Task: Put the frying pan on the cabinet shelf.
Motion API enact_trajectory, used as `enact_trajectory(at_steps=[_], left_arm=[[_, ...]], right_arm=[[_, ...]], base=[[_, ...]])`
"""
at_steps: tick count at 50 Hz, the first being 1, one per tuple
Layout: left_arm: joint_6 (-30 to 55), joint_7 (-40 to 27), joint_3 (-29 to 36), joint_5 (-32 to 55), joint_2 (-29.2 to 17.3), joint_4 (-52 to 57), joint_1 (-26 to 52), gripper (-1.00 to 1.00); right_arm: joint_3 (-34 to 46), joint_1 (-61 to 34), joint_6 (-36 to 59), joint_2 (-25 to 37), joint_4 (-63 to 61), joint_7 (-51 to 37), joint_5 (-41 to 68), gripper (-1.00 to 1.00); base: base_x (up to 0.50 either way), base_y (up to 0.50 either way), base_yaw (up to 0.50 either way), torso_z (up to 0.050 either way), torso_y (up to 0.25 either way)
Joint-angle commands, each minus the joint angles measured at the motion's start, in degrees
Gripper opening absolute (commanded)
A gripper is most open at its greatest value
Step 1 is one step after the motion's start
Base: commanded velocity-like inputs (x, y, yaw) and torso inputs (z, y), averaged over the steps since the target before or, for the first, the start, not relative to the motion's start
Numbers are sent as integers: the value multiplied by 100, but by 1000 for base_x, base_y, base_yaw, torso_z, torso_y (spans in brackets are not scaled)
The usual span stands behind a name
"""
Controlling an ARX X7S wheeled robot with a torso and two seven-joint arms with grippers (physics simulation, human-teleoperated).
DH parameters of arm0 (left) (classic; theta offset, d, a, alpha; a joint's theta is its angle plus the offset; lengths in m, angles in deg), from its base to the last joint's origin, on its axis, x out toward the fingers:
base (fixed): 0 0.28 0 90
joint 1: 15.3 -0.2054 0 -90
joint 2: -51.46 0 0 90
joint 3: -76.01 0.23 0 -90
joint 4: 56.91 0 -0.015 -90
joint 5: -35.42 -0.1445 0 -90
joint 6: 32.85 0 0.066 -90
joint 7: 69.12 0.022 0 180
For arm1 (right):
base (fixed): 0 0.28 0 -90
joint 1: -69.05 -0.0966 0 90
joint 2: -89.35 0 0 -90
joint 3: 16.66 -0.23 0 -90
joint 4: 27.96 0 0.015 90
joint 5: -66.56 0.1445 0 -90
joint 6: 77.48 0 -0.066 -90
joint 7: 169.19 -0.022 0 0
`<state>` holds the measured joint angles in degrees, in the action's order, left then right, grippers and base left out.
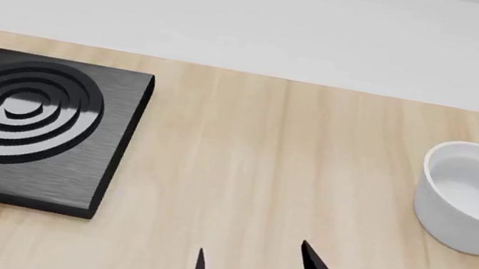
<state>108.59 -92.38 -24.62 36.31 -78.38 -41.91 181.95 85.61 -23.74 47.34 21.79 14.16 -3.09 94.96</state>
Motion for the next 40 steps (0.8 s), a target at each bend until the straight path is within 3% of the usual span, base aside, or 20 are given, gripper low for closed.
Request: enact_trajectory(at_steps=[1,9,20,26,40], left_arm=[[-3,351,70,-211,158,9,143,100],[-64,654,215,-226,207,192,236,100],[2077,1136,-55,60,176,3884,-1341,100],[2555,1365,191,129,121,4696,-1438,100],[3585,1605,-214,422,200,6581,-2285,100]], right_arm=[[-106,-7,-93,-110,44,81,-107,100],[-157,-3,-100,-80,33,49,-67,100],[-113,51,-139,-53,-1,14,-72,100],[-72,54,-157,-48,-5,-2,-83,100],[-115,71,-176,-1,-55,-57,-26,100]], base=[[0,0,0,0,0],[0,0,0,0,0],[0,0,0,0,0],[0,0,0,0,0],[0,0,0,0,0]])
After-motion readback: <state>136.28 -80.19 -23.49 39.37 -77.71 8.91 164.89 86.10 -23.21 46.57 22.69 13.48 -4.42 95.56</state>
